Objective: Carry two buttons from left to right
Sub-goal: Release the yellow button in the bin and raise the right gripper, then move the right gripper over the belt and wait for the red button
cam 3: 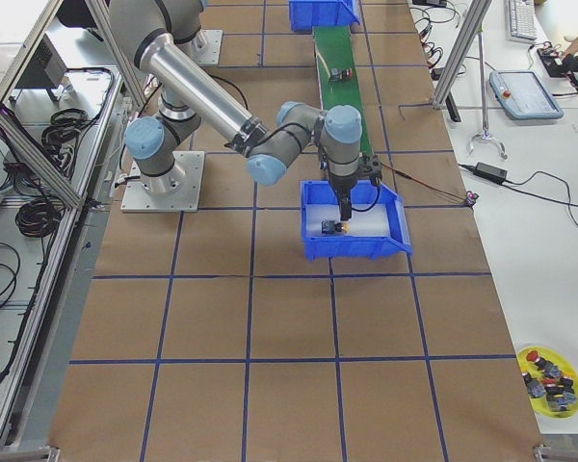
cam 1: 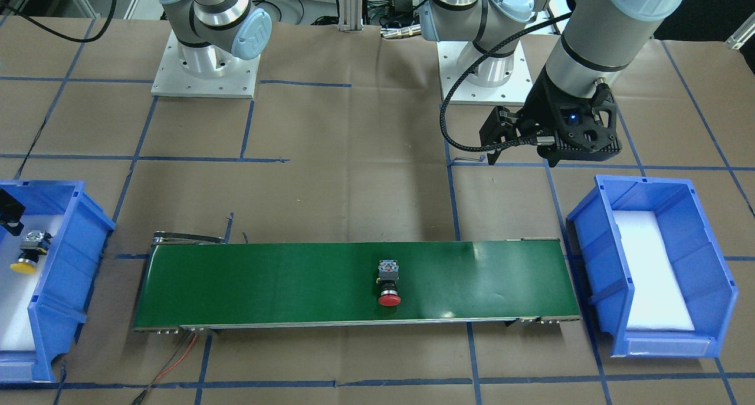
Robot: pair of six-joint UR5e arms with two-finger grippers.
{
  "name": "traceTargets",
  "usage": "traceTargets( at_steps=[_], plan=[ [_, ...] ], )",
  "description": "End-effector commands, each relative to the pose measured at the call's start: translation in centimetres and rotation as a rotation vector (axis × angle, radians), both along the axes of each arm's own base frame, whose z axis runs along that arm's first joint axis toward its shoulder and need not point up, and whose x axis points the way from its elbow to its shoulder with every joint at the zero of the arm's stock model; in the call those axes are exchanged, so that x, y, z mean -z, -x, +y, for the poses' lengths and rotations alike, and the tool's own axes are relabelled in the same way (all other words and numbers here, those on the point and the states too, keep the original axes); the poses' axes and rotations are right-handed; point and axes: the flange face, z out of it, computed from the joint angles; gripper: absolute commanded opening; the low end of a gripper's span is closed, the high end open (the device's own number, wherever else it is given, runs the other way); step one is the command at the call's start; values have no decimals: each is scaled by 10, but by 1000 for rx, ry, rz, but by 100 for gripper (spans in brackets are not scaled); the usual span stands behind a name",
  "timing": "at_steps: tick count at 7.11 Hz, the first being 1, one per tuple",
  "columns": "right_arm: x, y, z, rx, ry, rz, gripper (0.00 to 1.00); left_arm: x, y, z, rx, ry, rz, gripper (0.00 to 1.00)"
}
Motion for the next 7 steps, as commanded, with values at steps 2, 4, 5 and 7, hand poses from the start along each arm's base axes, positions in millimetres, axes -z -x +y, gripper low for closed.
traceTargets(
  at_steps=[2, 4, 5, 7],
  plan=[
    [-92, -137, -30, 35, -39, -39, 100, 1, 0, -1, 0, 0, 0, 100],
    [-89, -292, -25, 8, -26, -63, 100, 1, 0, 0, 0, 0, -1, 100],
    [-75, -370, -19, 40, -8, -81, 100, 1, 0, 0, 0, -1, -1, 100],
    [-28, -459, -22, 120, 32, -114, 100, 1, -1, 0, 0, 0, -6, 100]
  ],
)
